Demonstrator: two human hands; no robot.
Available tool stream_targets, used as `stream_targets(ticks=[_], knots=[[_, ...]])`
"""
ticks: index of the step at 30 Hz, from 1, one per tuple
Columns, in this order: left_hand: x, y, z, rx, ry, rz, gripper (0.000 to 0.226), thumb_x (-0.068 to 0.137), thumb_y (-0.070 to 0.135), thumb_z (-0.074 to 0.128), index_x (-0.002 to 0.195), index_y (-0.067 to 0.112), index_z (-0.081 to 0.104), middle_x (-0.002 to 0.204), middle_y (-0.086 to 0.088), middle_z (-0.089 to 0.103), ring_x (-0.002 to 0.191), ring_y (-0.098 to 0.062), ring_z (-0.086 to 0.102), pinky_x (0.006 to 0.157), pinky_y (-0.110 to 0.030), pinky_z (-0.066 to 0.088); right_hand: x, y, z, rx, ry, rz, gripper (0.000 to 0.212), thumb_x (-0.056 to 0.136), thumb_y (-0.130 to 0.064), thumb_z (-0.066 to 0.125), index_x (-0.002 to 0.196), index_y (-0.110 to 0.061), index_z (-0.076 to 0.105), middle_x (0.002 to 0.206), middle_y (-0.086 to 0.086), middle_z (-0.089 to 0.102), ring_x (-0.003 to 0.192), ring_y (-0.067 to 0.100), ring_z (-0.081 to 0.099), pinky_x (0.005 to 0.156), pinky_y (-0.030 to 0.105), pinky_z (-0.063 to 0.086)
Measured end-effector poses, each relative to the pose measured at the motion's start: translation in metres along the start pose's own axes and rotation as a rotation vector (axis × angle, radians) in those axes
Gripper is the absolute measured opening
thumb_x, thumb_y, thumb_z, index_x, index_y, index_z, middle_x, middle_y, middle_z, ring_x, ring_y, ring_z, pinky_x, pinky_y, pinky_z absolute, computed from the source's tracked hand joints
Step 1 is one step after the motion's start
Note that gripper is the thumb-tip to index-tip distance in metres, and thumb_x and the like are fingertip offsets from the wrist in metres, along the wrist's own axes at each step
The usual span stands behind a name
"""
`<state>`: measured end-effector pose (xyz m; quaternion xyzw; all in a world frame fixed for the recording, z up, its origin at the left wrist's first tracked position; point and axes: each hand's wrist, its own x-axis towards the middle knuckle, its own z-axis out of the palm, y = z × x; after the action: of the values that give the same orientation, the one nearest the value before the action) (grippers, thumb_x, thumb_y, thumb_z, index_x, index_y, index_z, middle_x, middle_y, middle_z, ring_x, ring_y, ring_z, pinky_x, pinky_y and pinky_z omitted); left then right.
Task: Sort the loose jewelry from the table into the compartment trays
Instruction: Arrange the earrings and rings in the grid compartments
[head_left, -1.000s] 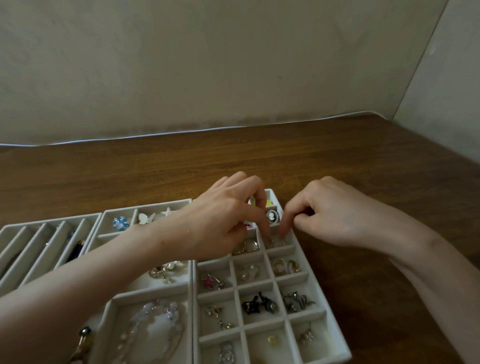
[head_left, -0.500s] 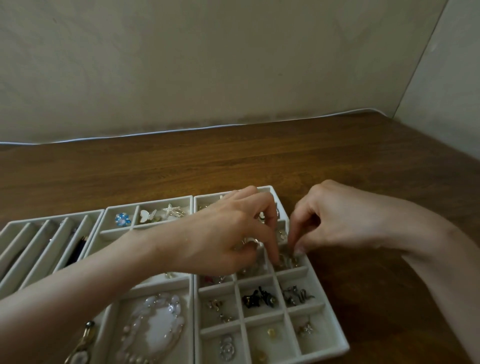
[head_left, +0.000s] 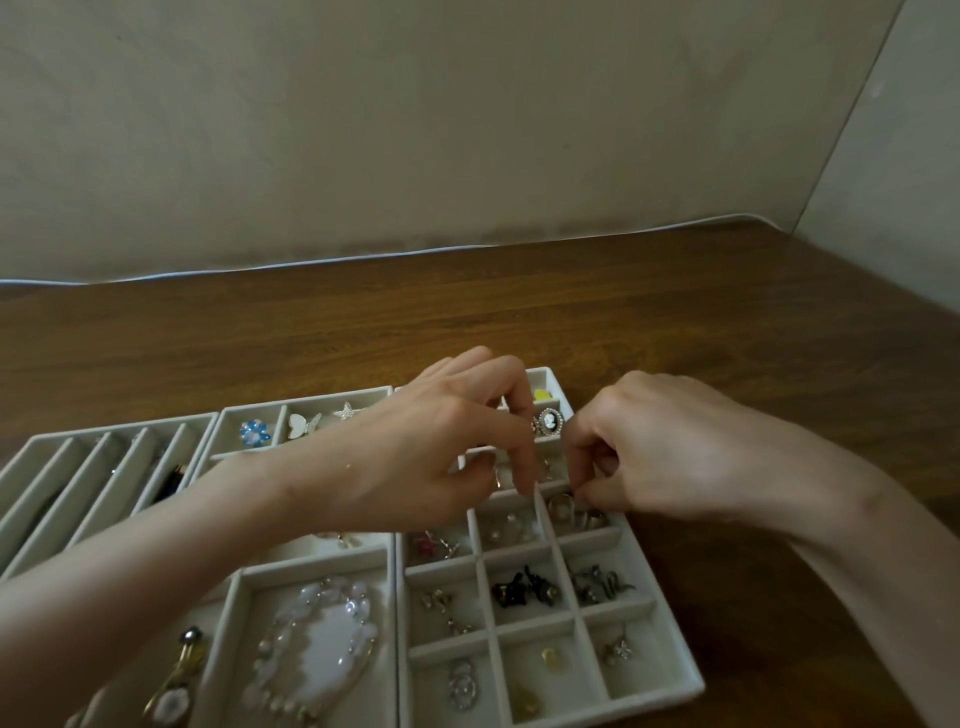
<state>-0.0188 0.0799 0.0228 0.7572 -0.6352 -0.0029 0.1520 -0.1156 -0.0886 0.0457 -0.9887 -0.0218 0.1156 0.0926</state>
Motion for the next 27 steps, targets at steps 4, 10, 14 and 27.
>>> stream_targets(ticks=[4,10,14,27], knots=[[-0.01,-0.003,-0.002,-0.022,-0.02,-0.004,0.038,0.073,0.021,0.037,0.085,0.034,0.07,0.096,0.015,0.045,0.089,0.001,0.039,0.077,-0.012,0.031,-0.002,0.003,-0.004,0.043,0.006,-0.03,0.006,0.085,-0.03,0.067,0.088,-0.035,0.07,0.066,-0.017,0.047,0.062,-0.002,0.046,0.055,0.015,0.032],[-0.022,-0.007,-0.007,-0.007,0.017,0.012,0.039,0.074,0.01,0.042,0.086,0.035,0.071,0.096,0.015,0.046,0.088,0.003,0.038,0.079,-0.009,0.03,-0.002,0.003,-0.003,0.206,0.083,-0.124,0.018,0.089,-0.021,0.059,0.089,-0.035,0.07,0.07,-0.013,0.059,0.063,-0.001,0.055,0.055,0.02,0.043],[-0.025,-0.008,-0.008,-0.005,0.018,0.008,0.041,0.076,0.011,0.042,0.088,0.036,0.07,0.095,0.016,0.045,0.087,0.001,0.038,0.077,-0.011,0.031,0.001,-0.004,0.004,0.181,0.039,-0.183,0.025,0.09,-0.017,0.054,0.093,-0.035,0.072,0.081,-0.018,0.064,0.066,0.008,0.06,0.057,0.019,0.045],[-0.031,-0.011,-0.012,-0.018,0.064,-0.021,0.038,0.077,0.014,0.04,0.093,0.035,0.067,0.095,0.015,0.045,0.091,-0.006,0.044,0.079,-0.01,0.033,-0.003,0.014,-0.01,0.166,-0.086,-0.008,0.045,0.09,-0.005,0.047,0.072,-0.036,0.073,0.08,-0.015,0.064,0.075,0.021,0.063,0.075,0.034,0.053]])
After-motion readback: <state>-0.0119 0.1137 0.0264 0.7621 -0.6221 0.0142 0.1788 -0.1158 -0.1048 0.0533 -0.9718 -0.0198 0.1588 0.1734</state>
